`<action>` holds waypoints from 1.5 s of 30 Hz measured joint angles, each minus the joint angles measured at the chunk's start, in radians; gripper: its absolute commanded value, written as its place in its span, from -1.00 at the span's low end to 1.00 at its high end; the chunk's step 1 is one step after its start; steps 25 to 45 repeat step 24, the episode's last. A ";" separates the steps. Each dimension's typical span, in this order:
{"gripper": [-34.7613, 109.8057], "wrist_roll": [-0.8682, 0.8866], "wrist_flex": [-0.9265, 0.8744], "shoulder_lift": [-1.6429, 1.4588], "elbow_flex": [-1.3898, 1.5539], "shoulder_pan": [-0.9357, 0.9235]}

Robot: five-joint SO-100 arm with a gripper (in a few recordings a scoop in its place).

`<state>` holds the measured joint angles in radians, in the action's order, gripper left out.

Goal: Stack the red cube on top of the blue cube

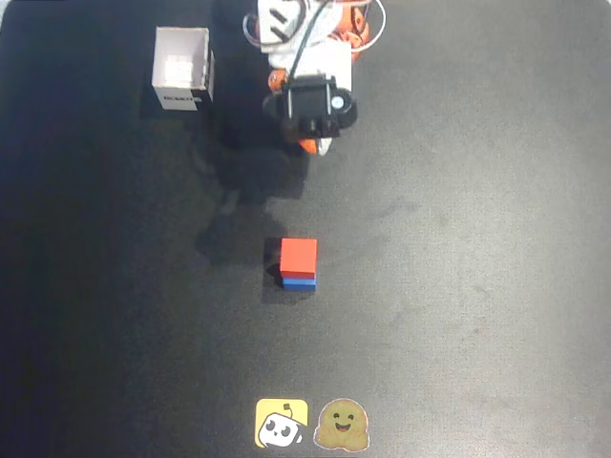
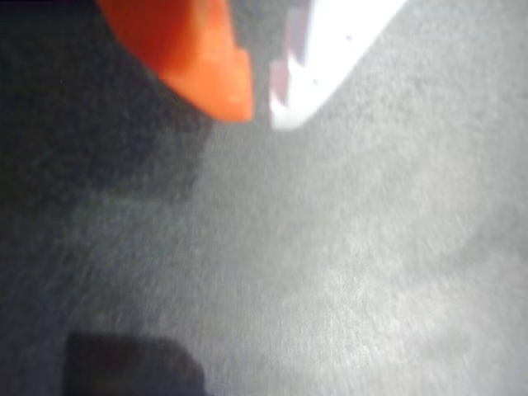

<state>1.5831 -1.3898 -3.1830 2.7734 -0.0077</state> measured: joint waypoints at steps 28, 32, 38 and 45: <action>-0.51 0.000 0.028 -0.009 0.183 0.002; -0.51 0.000 0.028 -0.009 0.183 0.002; -0.51 0.000 0.028 -0.009 0.183 0.002; -0.51 0.000 0.028 -0.009 0.183 0.002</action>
